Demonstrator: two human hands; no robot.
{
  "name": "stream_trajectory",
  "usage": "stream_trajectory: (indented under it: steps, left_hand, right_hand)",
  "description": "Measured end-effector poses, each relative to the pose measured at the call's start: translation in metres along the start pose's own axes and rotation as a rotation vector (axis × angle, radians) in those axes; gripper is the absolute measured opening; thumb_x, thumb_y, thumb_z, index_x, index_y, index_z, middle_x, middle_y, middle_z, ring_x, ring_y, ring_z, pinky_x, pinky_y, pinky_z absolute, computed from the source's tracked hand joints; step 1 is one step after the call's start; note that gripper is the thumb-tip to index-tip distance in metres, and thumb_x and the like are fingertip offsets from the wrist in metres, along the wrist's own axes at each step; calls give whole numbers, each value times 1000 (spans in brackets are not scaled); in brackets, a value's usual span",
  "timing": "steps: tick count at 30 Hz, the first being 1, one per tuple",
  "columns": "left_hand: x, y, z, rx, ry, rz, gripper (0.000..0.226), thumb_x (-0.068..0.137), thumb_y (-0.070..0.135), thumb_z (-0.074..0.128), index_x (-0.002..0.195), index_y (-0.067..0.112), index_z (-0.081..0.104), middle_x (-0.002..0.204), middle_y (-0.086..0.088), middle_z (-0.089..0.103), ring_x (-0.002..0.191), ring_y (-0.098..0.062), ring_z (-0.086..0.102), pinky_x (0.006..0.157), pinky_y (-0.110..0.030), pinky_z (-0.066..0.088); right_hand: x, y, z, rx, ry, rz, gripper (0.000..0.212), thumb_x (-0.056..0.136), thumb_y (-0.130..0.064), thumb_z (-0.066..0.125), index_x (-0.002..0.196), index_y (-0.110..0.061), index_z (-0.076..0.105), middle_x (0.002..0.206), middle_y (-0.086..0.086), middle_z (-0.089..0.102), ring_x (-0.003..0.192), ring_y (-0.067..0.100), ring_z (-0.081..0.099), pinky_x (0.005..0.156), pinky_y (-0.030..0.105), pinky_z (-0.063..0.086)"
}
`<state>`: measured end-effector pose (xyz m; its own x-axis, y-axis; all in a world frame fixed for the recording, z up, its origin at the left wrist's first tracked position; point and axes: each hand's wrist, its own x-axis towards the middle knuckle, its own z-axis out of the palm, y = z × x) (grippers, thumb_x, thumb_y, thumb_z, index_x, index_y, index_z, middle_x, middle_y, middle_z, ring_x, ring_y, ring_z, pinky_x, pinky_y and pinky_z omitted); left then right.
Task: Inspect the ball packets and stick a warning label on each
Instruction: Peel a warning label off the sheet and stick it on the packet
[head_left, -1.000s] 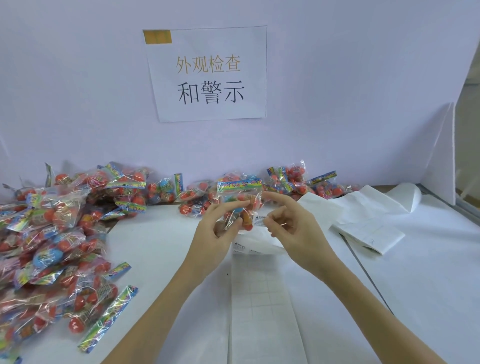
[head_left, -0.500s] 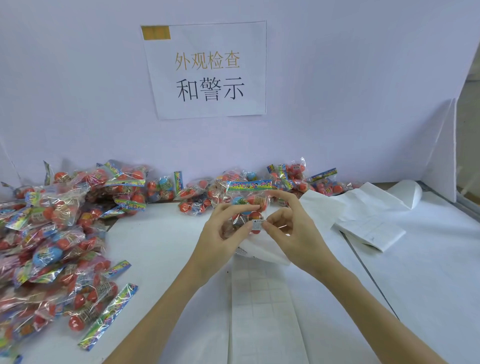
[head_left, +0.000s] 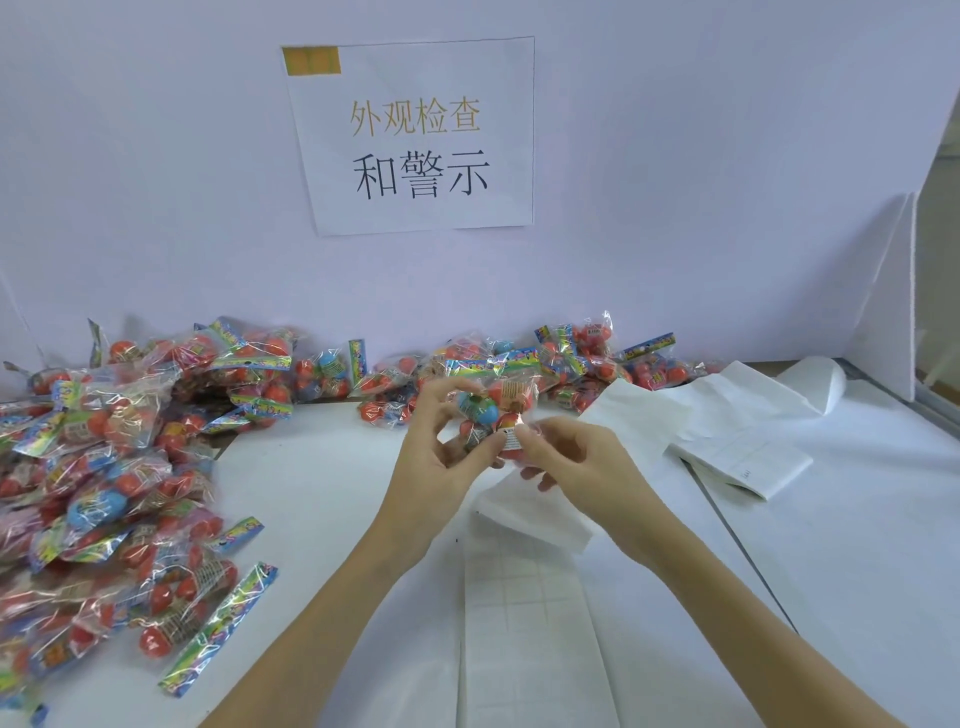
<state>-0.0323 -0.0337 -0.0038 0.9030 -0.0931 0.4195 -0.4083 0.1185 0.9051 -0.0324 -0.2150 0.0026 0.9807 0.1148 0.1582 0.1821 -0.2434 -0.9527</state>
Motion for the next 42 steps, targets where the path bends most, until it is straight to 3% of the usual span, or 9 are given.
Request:
stream_trajectory:
  steps: [3,7,14,18,21,27,31,37,42]
  left_hand:
    - [1,0,-1,-101,-7,-34,73,90,5,79,144,40,43,121,-10,68,101,-35,75,89,-39,62]
    - [5,1,-6,-160,-4,-25,86,85,6,83,148,46,40,129,-8,66,109,-37,73,90,-39,61]
    - [4,0,-15,84,-92,-83,90,85,37,82,152,56,25,122,-3,71,100,-33,74,92,-39,61]
    - [12,-6,-33,239,54,-114,47,101,39,66,142,43,43,108,15,70,109,-25,68,87,-33,58]
    - [16,-22,-50,808,228,-66,44,100,27,67,141,30,51,130,9,59,125,-24,52,100,-36,49]
    - [15,-47,-80,1338,5,-267,60,109,48,39,164,29,24,175,-2,6,161,-18,5,125,-42,9]
    - [18,-46,-82,1359,63,-224,62,107,43,46,161,18,28,164,-5,36,144,-27,39,115,-42,24]
    - [19,-44,-83,1465,149,-183,50,96,43,68,126,4,60,128,-18,50,117,-37,44,97,-44,36]
    - [16,-38,-83,1285,156,-165,50,93,43,73,117,5,51,118,-13,52,101,-39,54,87,-46,46]
  right_hand:
    - [-1,0,-5,235,-89,33,35,89,-39,76,94,-5,77,89,9,78,76,16,68,71,24,55]
    - [0,-2,-11,507,-229,155,41,96,-31,69,116,5,71,107,17,74,84,16,67,75,24,55]
    - [-2,-9,-9,279,-166,152,45,86,-48,74,105,-8,76,84,5,70,70,15,65,62,24,53]
    - [0,-27,-46,1169,-334,60,28,95,-56,67,112,-34,69,99,-6,58,80,9,52,65,18,42]
    - [-11,-32,-72,1765,-799,-149,72,88,-57,64,155,-39,43,122,1,60,99,17,58,83,21,41]
    - [-6,-21,-63,1521,-795,-18,49,104,-30,59,152,-22,49,107,9,65,87,22,61,74,24,40]
    - [0,-13,-52,1338,-656,98,43,106,-34,57,146,-18,59,99,1,65,80,14,58,69,22,42]
    - [3,-6,-46,1228,-557,141,46,103,-35,64,145,-17,61,95,-2,63,76,11,54,67,21,44]
    - [4,-4,-44,1236,-557,165,42,104,-32,62,142,-16,63,94,-2,62,76,12,53,67,23,44]
